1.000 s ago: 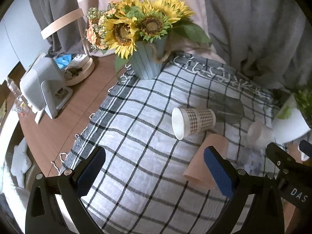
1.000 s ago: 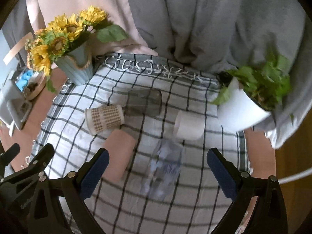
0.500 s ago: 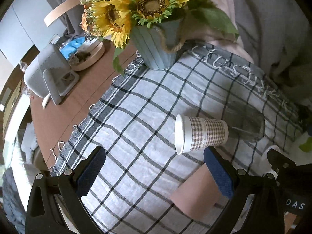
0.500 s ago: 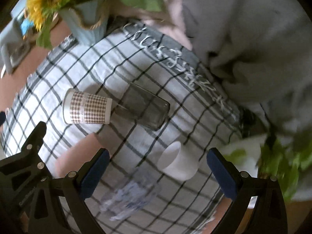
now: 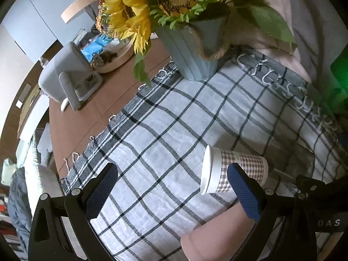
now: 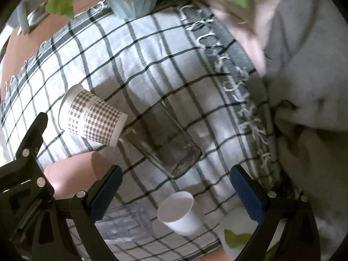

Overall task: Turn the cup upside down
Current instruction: 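Move the right gripper down toward the clear glass tumbler lying on its side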

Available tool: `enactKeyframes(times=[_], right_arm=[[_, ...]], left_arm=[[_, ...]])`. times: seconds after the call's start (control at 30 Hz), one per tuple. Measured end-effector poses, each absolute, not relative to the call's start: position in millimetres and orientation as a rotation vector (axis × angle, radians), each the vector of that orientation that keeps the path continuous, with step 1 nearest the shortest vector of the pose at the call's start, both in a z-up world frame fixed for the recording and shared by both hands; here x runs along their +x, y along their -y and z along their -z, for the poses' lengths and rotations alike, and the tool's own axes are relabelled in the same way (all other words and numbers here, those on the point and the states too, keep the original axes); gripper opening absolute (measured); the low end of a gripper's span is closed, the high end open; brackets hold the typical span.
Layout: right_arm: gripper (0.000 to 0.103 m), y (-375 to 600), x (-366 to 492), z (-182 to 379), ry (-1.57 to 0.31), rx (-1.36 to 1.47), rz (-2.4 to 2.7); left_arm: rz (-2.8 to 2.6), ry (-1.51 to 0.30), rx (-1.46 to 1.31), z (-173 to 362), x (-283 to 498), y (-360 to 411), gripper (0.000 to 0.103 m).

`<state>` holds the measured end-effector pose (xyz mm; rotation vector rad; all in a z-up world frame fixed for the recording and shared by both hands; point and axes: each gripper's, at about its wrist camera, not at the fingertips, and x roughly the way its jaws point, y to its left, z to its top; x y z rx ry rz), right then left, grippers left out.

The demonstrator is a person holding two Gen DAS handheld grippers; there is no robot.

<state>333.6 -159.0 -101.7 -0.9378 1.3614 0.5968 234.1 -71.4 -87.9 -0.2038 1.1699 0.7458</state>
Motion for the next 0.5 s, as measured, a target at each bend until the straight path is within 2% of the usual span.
enactKeyframes(times=[0.5], right_arm=[[0.097,145.7,349.3,153.2,-1.447,-1.03,-0.693]], left_arm=[[-0.773,-1.158,-0.157,94.9,245.6,81.9,0.102]])
